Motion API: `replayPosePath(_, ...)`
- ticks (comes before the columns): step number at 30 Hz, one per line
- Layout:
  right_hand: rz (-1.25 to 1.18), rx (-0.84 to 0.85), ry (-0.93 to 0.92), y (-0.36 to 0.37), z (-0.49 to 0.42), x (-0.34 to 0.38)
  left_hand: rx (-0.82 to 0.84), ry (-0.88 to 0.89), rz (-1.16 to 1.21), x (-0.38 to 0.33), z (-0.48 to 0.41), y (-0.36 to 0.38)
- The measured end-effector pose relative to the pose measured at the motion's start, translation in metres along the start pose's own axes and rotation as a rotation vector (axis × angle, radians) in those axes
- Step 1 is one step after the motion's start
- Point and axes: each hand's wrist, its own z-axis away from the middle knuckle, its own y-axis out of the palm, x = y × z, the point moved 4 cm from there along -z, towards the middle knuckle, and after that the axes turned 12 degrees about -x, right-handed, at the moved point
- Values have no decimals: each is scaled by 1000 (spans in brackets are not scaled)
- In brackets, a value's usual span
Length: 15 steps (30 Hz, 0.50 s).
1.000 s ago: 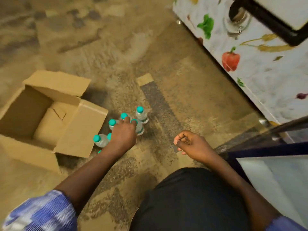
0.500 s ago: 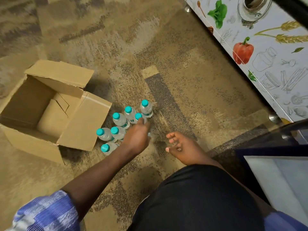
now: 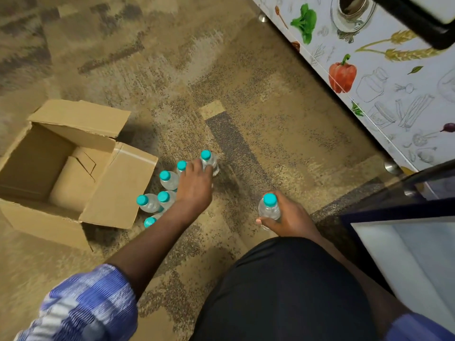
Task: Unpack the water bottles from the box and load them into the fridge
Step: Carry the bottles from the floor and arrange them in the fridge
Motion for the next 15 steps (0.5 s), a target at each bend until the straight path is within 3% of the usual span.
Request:
replayPosePath(2, -13, -34, 31, -9, 3, -4, 87, -8, -13, 2, 1, 9)
replayPosePath(7, -53, -142, 88, -40, 14, -3, 129, 1, 115, -7, -1, 8)
replayPosePath(15, -19, -322, 179, -120, 47, 0, 155, 355, 387, -101, -17, -92)
